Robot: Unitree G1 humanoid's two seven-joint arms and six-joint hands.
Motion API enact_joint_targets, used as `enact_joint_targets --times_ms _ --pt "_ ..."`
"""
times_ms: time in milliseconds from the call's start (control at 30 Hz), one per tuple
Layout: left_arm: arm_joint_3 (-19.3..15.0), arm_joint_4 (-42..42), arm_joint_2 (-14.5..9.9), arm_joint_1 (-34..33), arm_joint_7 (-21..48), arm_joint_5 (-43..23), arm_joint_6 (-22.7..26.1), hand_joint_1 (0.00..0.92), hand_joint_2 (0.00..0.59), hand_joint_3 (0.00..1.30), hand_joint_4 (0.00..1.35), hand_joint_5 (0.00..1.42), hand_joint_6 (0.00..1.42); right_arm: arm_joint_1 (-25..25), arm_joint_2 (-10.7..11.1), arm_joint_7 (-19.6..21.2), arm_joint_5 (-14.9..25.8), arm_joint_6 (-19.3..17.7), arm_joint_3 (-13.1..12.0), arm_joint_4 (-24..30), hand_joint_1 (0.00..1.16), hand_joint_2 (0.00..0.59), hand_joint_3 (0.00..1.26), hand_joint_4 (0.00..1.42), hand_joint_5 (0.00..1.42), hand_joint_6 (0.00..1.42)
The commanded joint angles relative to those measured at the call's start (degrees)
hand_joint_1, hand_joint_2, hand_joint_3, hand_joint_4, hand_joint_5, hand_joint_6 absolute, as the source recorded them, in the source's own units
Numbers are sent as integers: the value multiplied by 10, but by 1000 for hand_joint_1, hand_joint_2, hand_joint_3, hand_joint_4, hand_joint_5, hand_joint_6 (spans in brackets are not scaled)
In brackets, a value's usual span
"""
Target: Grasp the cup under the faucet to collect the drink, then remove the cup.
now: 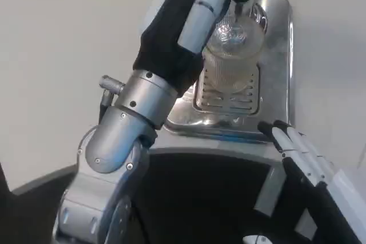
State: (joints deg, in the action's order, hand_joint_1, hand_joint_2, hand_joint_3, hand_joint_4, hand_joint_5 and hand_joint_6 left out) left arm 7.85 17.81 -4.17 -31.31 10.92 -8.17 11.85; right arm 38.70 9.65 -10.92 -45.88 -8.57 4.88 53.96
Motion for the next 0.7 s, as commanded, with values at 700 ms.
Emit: enact_joint_targets --times_ms 700 --pt "104 -97 -128 -57 94 219 -236 0 194 0 0 0 0 -41 -61 -9 1 77 14 -1 288 261 15 0 14 159"
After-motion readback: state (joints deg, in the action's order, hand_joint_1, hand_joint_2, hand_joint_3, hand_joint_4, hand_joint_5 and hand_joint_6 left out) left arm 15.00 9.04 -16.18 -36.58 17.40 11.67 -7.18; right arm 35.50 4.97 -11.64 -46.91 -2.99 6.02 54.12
